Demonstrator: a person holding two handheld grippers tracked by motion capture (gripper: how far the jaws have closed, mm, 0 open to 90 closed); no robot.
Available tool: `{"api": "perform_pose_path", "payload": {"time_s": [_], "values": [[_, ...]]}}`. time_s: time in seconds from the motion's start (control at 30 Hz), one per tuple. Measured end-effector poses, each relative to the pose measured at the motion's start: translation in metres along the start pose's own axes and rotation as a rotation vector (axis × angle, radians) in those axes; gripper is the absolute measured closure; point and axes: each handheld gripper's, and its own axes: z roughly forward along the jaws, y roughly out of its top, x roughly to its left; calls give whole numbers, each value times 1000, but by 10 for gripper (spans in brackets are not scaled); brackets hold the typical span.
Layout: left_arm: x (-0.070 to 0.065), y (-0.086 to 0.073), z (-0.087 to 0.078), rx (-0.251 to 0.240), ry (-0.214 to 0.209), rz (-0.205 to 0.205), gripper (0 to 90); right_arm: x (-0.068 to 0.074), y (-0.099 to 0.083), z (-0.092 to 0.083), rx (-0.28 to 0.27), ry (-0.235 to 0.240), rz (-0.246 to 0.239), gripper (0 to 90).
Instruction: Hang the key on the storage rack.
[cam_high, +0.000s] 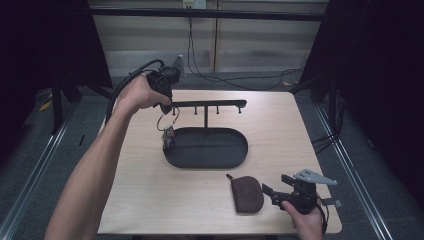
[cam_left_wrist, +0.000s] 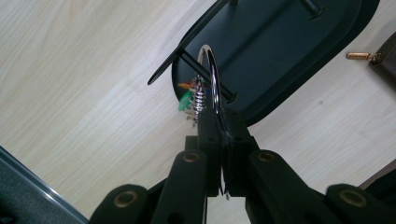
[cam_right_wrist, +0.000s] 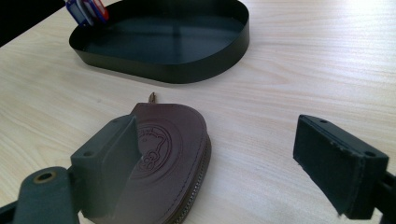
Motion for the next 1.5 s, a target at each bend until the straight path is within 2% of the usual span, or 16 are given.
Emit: {"api": "perform_pose_path", "payload": {"time_s": [0.07, 0.13, 0.2, 0.27, 0.6, 0.77, 1.07, 1.37, 1.47, 1.5], "values": [[3, 0, 1, -2, 2, 3, 883, 0, 0, 0, 0, -1, 1, 143], [4, -1, 1, -14, -2, -15, 882, 0, 0, 1, 4, -1, 2, 142], [6, -1, 4, -18, -21, -12, 882, -1, 0, 1, 3, -1, 1, 143], [6, -1, 6, -15, -18, -23, 881, 0, 0, 1, 4, -1, 2, 143], [6, 1, 12, -31, -22, -10, 872, -1, 0, 1, 2, -2, 13, 143], [9, -2, 13, -45, -7, -33, 832, -1, 1, 1, 4, 2, 9, 143], [10, -8, 12, -58, -21, -32, 786, 0, 1, 2, 4, -1, 3, 143], [8, -13, 5, -86, -59, -52, 702, -1, 1, 2, 8, -4, 8, 143], [7, -17, 4, -117, -84, -56, 668, -2, 1, 2, 7, -6, 7, 143], [7, -19, 4, -127, -97, -45, 650, -2, 1, 2, 8, -7, 7, 143]]}}
